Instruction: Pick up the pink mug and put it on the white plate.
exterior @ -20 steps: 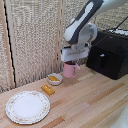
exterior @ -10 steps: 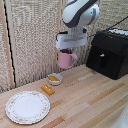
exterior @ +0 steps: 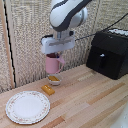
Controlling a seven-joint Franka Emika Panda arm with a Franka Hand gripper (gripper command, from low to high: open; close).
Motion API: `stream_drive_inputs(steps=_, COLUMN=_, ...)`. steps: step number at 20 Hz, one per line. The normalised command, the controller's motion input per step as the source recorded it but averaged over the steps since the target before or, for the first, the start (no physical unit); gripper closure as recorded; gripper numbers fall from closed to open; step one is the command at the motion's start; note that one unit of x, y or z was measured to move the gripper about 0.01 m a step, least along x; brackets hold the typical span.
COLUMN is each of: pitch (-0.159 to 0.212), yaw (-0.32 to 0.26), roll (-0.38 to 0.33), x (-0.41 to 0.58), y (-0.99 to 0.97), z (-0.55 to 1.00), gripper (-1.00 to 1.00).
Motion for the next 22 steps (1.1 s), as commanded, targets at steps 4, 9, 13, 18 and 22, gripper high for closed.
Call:
stream_drive_inputs(steps=4, pitch=0.045, yaw=0.000, roll=-0.036, x=0.241, y=0.95, z=-0.08, gripper=1.00)
stream_drive_inputs(steps=9, pitch=0.023, yaw=0.032, roll=-0.053, x=0.166, y=0.85, z=-0.28, gripper=1.00)
stream_drive_inputs(steps=13, pitch=0.005, yaw=0.067, roll=-0.084, x=0.123, y=0.65, z=-0.35, gripper=1.00)
stream_drive_inputs(steps=18, pitch=0.000, yaw=0.056, roll=-0.113, x=0.070, y=0.46, z=-0.35, gripper=1.00)
stream_drive_inputs(steps=22, pitch=-0.012, yaw=0.066, roll=-0.115, x=0.193, y=0.30, z=-0.40, gripper=1.00)
